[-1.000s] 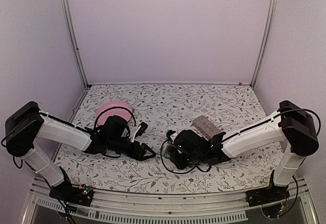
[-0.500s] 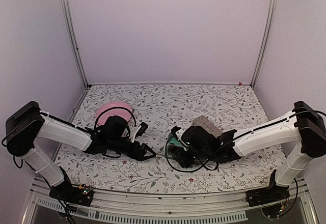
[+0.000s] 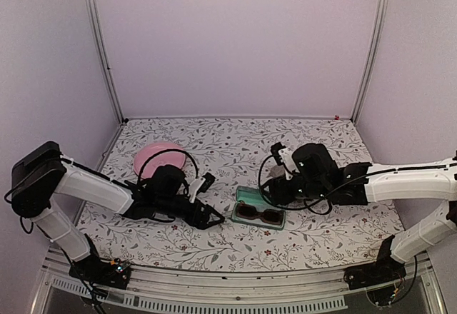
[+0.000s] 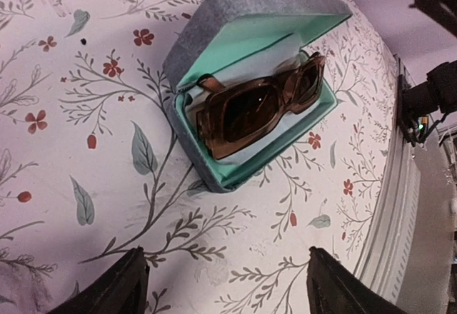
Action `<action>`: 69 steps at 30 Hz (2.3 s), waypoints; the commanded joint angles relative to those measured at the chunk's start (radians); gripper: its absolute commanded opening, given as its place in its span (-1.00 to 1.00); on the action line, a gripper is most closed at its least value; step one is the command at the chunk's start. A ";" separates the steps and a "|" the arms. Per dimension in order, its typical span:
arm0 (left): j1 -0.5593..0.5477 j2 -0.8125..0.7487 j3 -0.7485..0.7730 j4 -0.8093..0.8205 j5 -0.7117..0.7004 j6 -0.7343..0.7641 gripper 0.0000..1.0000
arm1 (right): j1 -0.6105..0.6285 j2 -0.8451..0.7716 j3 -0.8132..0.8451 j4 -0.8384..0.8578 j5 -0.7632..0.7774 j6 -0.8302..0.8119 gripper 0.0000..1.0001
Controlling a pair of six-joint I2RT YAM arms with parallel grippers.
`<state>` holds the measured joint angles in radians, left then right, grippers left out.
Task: Organize the sunglasses
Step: Close the case with sunglasses at the center of the board.
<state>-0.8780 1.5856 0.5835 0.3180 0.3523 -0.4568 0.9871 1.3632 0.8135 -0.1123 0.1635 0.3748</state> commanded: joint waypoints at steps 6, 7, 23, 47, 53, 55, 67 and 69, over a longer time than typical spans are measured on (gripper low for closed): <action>-0.100 0.122 0.118 -0.022 -0.155 0.218 0.59 | -0.183 0.016 -0.032 -0.039 -0.232 -0.061 0.32; -0.106 0.135 0.129 -0.025 -0.162 0.231 0.60 | -0.195 0.022 -0.034 -0.035 -0.260 -0.064 0.32; -0.168 0.296 0.220 -0.056 -0.305 0.345 0.49 | -0.265 0.121 -0.066 0.078 -0.486 -0.065 -0.04; -0.182 0.355 0.166 0.065 -0.347 0.296 0.20 | -0.125 0.086 -0.178 0.168 -0.388 0.028 -0.50; -0.180 0.358 0.137 0.113 -0.340 0.271 0.17 | -0.076 0.093 -0.188 0.168 -0.339 0.051 -0.51; -0.179 0.358 0.128 0.126 -0.337 0.263 0.17 | -0.055 0.106 -0.183 0.165 -0.318 0.055 -0.52; -0.180 0.347 0.099 0.154 -0.319 0.238 0.16 | -0.007 0.141 -0.178 0.153 -0.266 0.083 -0.51; -0.180 0.339 0.093 0.143 -0.322 0.237 0.17 | -0.007 0.119 -0.176 0.146 -0.258 0.078 -0.47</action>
<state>-1.0470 1.9003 0.7158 0.5575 0.0002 -0.1925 0.9699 1.4944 0.6464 0.0719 -0.1238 0.4412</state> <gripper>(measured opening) 0.580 0.250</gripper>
